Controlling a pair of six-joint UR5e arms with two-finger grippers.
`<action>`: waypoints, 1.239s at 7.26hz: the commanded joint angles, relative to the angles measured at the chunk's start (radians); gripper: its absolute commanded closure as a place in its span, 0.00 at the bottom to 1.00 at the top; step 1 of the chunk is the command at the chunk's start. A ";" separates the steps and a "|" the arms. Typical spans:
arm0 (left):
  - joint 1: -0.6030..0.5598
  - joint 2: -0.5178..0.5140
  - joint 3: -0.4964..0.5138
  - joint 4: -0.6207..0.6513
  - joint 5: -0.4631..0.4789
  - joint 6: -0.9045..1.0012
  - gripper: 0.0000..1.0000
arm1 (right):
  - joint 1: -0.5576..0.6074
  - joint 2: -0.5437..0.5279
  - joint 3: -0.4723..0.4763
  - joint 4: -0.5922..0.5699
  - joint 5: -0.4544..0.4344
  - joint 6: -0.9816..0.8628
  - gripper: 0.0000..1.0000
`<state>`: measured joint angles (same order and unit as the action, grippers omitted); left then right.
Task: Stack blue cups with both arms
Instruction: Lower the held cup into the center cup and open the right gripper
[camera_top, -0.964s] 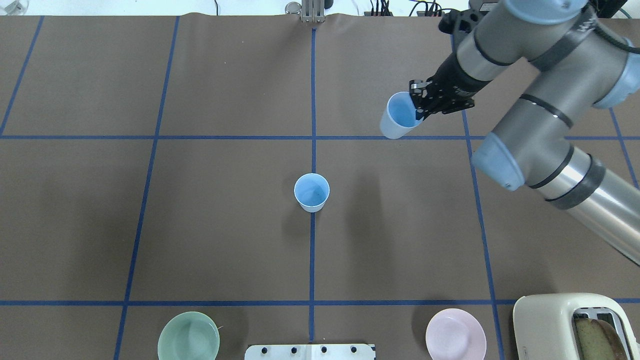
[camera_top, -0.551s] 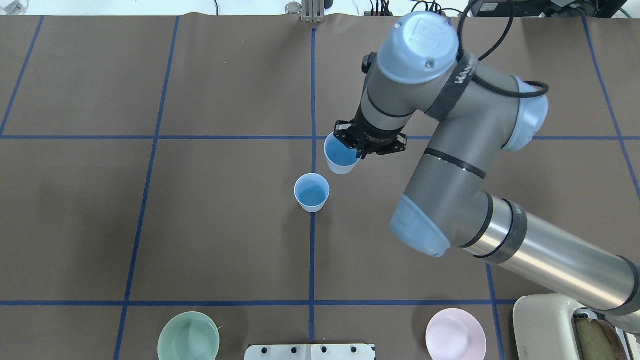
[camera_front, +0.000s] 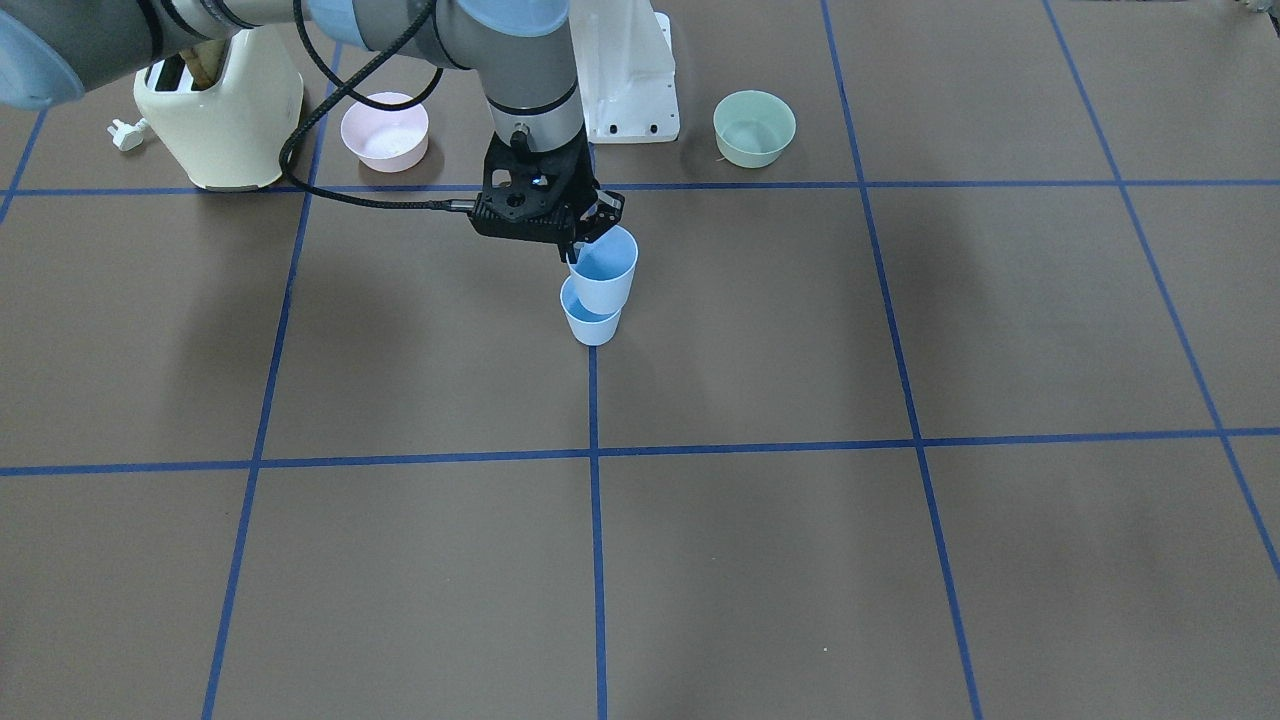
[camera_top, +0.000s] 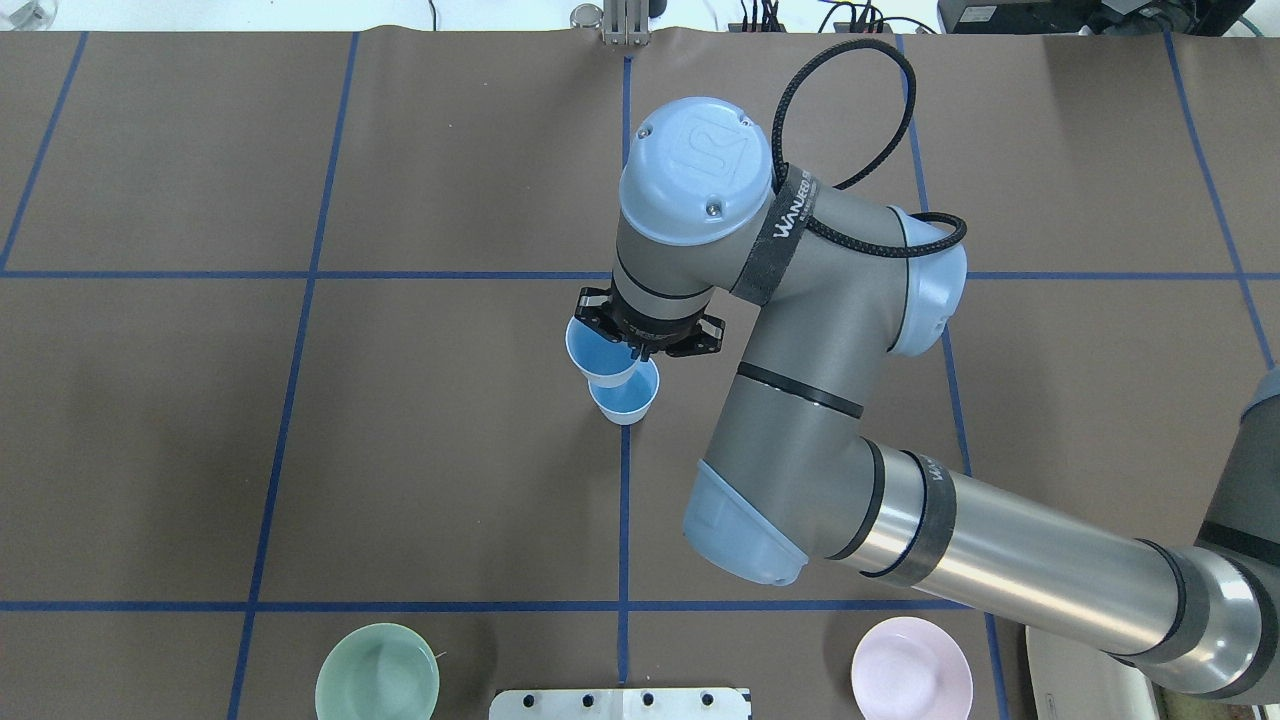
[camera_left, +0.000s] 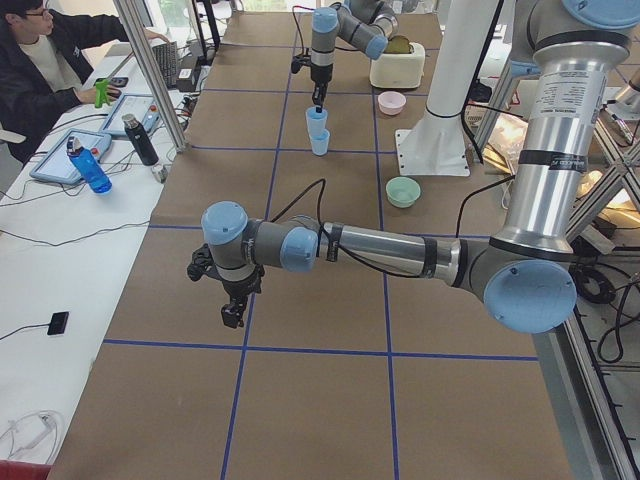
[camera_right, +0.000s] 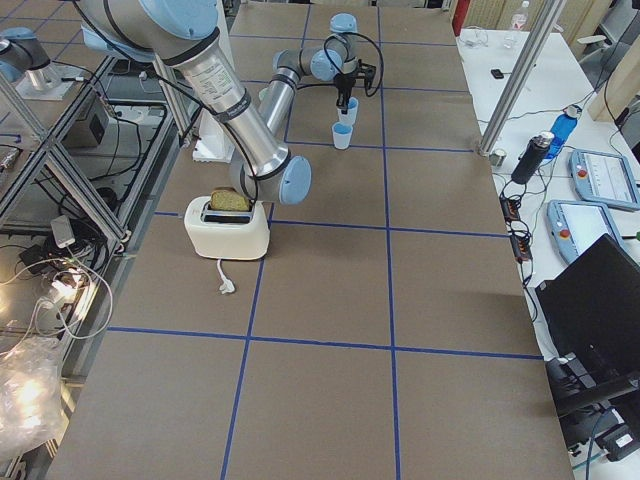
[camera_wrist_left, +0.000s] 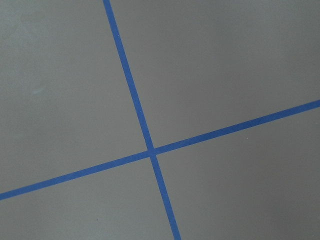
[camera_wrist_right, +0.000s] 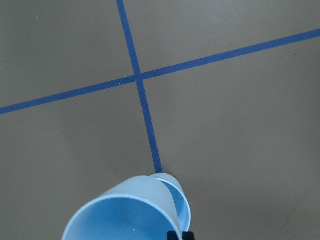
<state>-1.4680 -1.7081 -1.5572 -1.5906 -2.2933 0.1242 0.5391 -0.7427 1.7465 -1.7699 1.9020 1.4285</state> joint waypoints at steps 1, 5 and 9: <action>0.000 0.001 0.002 0.000 0.000 0.000 0.01 | -0.010 -0.004 -0.022 0.000 -0.006 0.001 1.00; 0.000 0.001 0.000 0.000 0.000 0.000 0.01 | -0.031 -0.018 -0.050 0.010 -0.004 -0.008 0.84; 0.000 0.001 0.002 0.000 0.000 -0.001 0.01 | -0.015 -0.014 -0.068 0.053 -0.053 -0.029 0.00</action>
<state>-1.4670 -1.7073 -1.5560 -1.5907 -2.2933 0.1240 0.5118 -0.7600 1.6747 -1.7182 1.8687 1.4114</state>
